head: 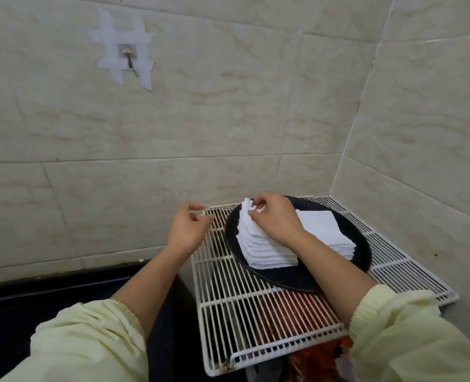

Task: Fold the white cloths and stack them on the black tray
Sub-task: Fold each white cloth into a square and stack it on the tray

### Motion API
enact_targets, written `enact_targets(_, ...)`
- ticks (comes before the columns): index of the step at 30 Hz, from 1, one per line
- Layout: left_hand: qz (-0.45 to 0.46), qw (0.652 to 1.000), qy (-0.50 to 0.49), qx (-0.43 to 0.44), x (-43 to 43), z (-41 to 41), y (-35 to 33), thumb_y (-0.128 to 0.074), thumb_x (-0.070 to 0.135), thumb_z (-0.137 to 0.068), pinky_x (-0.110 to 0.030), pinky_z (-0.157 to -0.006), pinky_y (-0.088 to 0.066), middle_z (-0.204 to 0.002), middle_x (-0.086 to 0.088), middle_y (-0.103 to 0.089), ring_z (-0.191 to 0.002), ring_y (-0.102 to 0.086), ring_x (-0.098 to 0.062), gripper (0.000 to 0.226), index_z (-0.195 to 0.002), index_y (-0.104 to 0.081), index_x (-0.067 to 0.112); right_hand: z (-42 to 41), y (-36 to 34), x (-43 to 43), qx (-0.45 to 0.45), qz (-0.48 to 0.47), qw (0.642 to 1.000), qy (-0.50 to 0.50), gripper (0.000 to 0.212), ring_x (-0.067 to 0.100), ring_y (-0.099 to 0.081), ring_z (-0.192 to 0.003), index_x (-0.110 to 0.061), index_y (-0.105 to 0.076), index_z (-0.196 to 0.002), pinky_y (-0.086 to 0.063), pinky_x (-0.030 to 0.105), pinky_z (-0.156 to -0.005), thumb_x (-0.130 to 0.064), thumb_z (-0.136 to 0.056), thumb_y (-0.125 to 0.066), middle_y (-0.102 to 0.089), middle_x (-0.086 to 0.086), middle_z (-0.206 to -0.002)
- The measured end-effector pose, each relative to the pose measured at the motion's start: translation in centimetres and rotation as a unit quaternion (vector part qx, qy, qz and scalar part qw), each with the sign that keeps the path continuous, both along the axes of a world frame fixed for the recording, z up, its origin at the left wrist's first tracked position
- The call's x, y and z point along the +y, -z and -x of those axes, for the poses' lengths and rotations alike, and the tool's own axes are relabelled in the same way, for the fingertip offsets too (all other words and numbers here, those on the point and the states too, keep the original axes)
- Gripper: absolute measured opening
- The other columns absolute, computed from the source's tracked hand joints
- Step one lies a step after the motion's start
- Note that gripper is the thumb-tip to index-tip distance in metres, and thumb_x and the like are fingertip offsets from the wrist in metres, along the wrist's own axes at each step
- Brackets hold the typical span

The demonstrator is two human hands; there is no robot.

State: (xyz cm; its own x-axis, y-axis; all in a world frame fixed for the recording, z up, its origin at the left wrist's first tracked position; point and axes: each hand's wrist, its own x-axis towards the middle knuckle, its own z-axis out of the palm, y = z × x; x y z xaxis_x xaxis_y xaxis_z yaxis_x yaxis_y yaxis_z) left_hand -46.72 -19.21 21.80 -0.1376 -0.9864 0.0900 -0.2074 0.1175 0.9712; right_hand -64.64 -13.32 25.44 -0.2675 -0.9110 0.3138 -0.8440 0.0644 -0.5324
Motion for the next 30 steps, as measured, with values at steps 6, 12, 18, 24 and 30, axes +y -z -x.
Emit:
enact_targets(6, 0.054, 0.989, -0.103, -0.092, 1.7, -10.9, 1.3, -0.064, 0.019, -0.088, -0.028, -0.071, -0.043, -0.082, 0.002, -0.057, -0.076, -0.056, -0.016, 0.014, -0.100, -0.055, 0.017, -11.7, 1.4, -0.9, 0.037, 0.002, 0.992, -0.117, 0.022, 0.027, -0.059, -0.101, -0.010, -0.065, -0.105, -0.047, 0.035, -0.087, -0.019, -0.085, -0.062, -0.065, 0.011, -0.108)
enact_targets(12, 0.057, 0.961, -0.195, -0.186, 6.3, -26.1, 4.8, -0.063, 0.022, -0.087, -0.030, -0.077, -0.047, -0.093, -0.002, -0.063, -0.085, -0.062, -0.020, 0.019, -0.104, -0.060, 0.014, -27.7, 5.3, 0.3, 0.066, -0.060, 0.967, -0.238, 0.035, 0.025, -0.053, -0.117, -0.013, -0.057, -0.122, -0.043, 0.034, -0.098, -0.021, -0.087, -0.061, -0.058, 0.009, -0.124)
enact_targets(18, 0.035, 0.922, -0.261, -0.283, 12.8, -42.4, 8.0, -0.058, 0.028, -0.089, -0.036, -0.081, -0.051, -0.106, 0.000, -0.058, -0.089, -0.060, -0.017, 0.021, -0.108, -0.056, 0.019, -43.0, 8.4, 3.5, 0.105, -0.082, 0.934, -0.332, 0.037, 0.022, -0.049, -0.119, -0.015, -0.052, -0.124, -0.043, 0.035, -0.097, -0.026, -0.089, -0.061, -0.054, 0.003, -0.125)
enact_targets(24, 0.006, 0.876, -0.337, -0.345, 21.5, -57.6, 10.2, -0.054, 0.030, -0.092, -0.038, -0.086, -0.049, -0.114, 0.001, -0.053, -0.103, -0.056, -0.019, 0.022, -0.111, -0.053, 0.021, -59.5, 10.8, 8.2, 0.129, -0.090, 0.889, -0.430, 0.041, 0.023, -0.049, -0.119, -0.017, -0.050, -0.127, -0.045, 0.038, -0.097, -0.028, -0.089, -0.061, -0.052, 0.003, -0.127)
enact_targets(30, -0.053, 0.820, -0.440, -0.363, 31.6, -70.3, 11.3, -0.053, 0.029, -0.092, -0.036, -0.088, -0.046, -0.116, -0.002, -0.054, -0.106, -0.055, -0.021, 0.023, -0.113, -0.053, 0.020, -74.5, 12.4, 14.3, 0.154, -0.082, 0.820, -0.545, 0.043, 0.022, -0.048, -0.120, -0.019, -0.047, -0.130, -0.043, 0.038, -0.099, -0.028, -0.090, -0.060, -0.050, 0.001, -0.129)
